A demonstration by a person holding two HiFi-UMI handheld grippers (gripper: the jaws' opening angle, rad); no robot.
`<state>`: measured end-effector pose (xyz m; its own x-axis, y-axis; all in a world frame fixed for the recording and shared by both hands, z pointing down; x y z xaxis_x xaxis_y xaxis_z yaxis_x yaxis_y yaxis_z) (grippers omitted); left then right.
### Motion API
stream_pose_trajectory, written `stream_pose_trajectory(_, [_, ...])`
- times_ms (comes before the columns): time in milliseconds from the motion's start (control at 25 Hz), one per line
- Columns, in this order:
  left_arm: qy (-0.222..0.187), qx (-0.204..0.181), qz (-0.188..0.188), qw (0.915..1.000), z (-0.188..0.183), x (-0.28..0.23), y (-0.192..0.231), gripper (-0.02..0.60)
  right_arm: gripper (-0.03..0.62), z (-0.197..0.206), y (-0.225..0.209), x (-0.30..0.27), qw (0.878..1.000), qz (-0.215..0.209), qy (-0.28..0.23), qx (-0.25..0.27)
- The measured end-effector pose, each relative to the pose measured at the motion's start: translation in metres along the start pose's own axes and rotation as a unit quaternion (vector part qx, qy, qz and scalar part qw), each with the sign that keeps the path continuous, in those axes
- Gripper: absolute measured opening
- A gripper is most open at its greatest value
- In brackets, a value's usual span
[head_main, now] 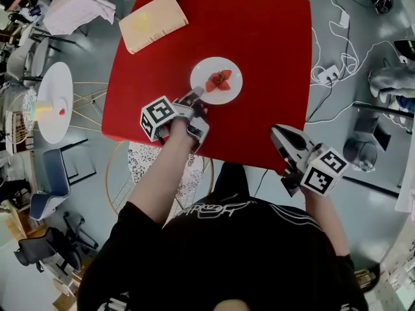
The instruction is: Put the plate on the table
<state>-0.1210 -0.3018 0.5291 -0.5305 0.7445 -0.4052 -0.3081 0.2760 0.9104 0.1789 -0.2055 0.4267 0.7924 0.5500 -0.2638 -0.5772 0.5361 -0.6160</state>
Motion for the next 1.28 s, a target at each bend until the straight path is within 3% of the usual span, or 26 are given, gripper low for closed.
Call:
stream_pose_trajectory(320, [0.007,0.002,-0.015,0.9999,-0.001,-0.002,-0.003,0.022,0.006,0.003,0.001,0.002,1.000,0.001,-0.003,-0.006])
stream_pose_trajectory(480, [0.009,-0.003,0.016,0.9998,-0.001,-0.003,-0.011,0.172,0.006,0.005,-0.001,0.007,1.000,0.003,-0.004,-0.010])
stream_pose_trajectory(640, [0.022,-0.014,0.036,0.9990,-0.001,-0.003,-0.015,0.227,0.006,0.007,-0.001,0.010,1.000,0.003,-0.006,-0.012])
stream_pose_trajectory(960, [0.044,-0.069,0.054,0.9951,-0.003,-0.006,-0.024,0.336,0.006,0.010,0.000,0.015,1.000,0.009,-0.006,-0.022])
stream_pose_trajectory(1080, [0.057,-0.107,0.060,0.9908,-0.001,-0.007,-0.029,0.380,0.006,0.011,-0.001,0.018,1.000,0.012,-0.005,-0.021])
stream_pose_trajectory(1280, [0.081,-0.185,0.042,0.9784,0.005,-0.005,-0.035,0.400,0.006,0.013,0.000,0.022,0.999,0.019,-0.006,-0.025])
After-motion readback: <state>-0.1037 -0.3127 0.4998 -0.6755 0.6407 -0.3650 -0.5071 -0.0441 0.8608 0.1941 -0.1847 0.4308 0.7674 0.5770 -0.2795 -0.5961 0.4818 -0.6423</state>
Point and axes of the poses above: the fingertips, and each gripper's own axes: x backward along the fingers, y to its left, z out of its underside, the point moved 8 cm from there along x, backward along the fingers
